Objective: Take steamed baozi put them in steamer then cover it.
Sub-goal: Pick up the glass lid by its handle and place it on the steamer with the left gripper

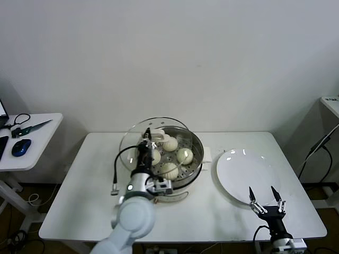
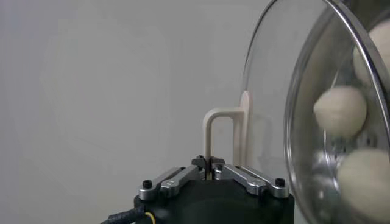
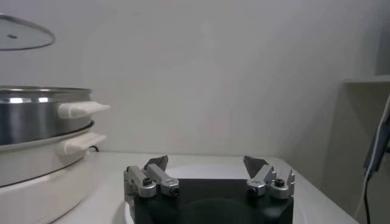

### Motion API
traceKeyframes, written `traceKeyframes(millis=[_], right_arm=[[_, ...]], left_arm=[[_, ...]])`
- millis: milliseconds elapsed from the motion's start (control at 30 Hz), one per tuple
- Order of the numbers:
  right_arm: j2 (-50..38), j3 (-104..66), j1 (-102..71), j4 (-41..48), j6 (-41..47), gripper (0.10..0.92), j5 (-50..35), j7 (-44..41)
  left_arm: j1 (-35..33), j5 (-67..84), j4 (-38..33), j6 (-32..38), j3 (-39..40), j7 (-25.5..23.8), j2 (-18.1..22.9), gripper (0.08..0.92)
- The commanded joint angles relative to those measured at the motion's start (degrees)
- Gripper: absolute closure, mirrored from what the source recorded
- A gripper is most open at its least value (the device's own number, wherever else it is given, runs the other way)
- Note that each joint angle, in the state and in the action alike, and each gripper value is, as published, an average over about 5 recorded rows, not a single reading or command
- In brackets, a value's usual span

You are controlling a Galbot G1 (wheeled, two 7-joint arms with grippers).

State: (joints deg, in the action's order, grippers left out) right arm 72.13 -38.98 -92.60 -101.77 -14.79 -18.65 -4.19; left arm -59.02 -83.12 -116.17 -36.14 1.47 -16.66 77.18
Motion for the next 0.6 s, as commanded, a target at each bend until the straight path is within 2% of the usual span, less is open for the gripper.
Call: traceKeyframes(millis=[33, 267, 600], right_arm=[[-0.1, -0.2, 0.1, -0.1, -0.3, 0.203, -0.4, 0.1], [0.1, -0.7, -0.4, -0.3, -0.7, 0.203, -1.0, 0.1], [0.7, -0.9, -0.3, -0.4, -0.7, 0.203, -0.7, 0.2]], left_arm=[[3.2, -6.9, 8.8, -1.9, 7.0, 1.0, 10.8, 0.869], [3.4, -4.4, 14.2, -1.5, 5.4, 4.3, 9.0, 0.869], [4.2, -1.1, 16.3, -1.0, 4.8, 7.7, 8.8, 0.869]])
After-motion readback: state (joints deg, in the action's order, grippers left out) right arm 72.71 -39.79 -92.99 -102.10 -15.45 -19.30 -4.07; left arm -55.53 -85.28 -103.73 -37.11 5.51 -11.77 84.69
